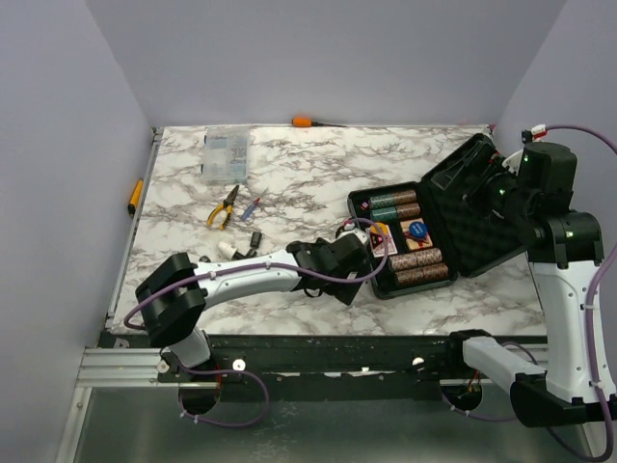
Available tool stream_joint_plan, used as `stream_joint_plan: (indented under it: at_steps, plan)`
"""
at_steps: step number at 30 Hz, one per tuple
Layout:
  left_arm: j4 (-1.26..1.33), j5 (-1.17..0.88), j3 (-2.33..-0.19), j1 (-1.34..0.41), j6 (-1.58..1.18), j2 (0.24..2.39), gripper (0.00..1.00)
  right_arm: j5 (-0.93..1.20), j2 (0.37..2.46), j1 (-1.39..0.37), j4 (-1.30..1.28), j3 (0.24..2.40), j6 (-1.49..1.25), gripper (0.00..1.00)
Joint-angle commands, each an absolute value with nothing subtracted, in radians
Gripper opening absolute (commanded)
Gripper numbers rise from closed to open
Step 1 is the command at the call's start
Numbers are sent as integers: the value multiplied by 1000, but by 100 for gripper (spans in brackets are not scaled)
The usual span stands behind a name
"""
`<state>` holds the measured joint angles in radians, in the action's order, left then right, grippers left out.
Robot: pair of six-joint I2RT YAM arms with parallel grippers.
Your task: Pack up texas hold em set
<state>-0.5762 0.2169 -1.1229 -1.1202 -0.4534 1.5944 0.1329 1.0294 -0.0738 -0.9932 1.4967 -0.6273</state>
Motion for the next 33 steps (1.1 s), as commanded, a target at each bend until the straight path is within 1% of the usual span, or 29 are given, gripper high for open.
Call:
stream_joint_plan:
  at_steps: [1,8,17,29,33]
  plan:
    - [-527,191,-1183,-1130,-423,1671,94,170,1033,-78,-1047,1524,-607,100]
    - [-512,144,-1255,-1147,-403,1782,85,207,1028,-80,-1036,1493,-611,100]
    - [-499,108,-1255,-1147,-425,1863,74,225,1040,-106,-1023,1486,-615,100]
    - [-491,117,-1229,-1134,-442,1893,73,244,1041,-137,-1026,1474,-616,100]
    - [-488,118,-1232,-1131,-444,1901,70,249,1047,-155,-1022,1472,-615,100]
